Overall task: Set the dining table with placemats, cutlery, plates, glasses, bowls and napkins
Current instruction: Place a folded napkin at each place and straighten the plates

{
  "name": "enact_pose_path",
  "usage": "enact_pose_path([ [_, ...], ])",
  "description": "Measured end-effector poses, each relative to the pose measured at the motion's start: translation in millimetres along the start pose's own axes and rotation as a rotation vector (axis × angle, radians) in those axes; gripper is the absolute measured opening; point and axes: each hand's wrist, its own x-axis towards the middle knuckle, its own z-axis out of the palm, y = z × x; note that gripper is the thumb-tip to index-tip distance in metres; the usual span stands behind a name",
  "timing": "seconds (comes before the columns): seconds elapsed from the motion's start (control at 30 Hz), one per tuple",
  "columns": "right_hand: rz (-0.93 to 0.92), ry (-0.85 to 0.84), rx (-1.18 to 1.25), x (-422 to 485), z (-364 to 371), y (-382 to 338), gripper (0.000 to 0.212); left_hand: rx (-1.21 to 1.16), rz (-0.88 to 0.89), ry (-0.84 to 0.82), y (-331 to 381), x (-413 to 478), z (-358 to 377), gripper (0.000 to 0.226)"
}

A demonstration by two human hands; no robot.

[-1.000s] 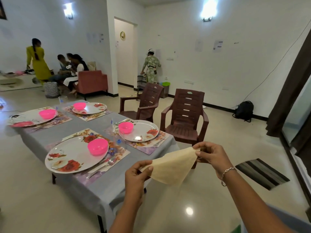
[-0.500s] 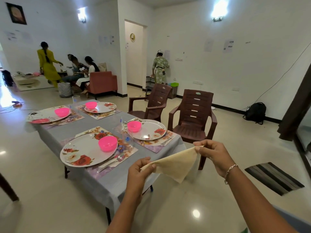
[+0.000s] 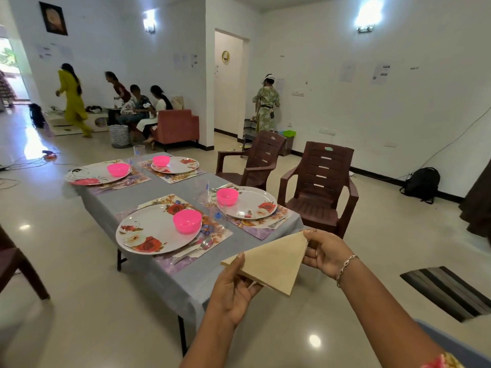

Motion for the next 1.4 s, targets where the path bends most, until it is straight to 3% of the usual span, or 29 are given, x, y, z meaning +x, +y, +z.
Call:
enact_pose_path([
  [0.17,0.027,-0.090,0.063,3.4,21.9,0.8,0.016,-0.134,-0.076,-0.015,6.7,-2.1,-11.8,0.050],
  [0.4,0.077,-0.113,0.086,12.5,48.1,15.7,0.009,-0.061,-0.035,0.097,17.9,6.1,-32.3,0.016],
  [0.53,0.132,-0.189,0.078,21.6,57.6,31.1,0.009,-0.045,0.011,0.162,23.9,15.9,-36.8,0.007],
  [0.7,0.184,-0.172,-0.108,57.3,70.2,50.6,0.012,-0.019,0.036,0.261,27.7,39.7,-48.2,0.008],
  [1.0,0.303,-0.157,-0.263,159.1,95.4,82.9,0.012,0.217,0.114,0.616,52.4,103.8,-81.4,0.006],
  [1.3,0.348,-0.181,-0.435,256.5,117.6,110.1,0.024,0.536,0.099,0.777,71.4,183.3,-125.0,0.018],
  [1.4,0.394,-0.206,-0.443,276.6,122.7,117.2,0.019,0.634,0.087,0.816,82.4,201.8,-137.8,0.020],
])
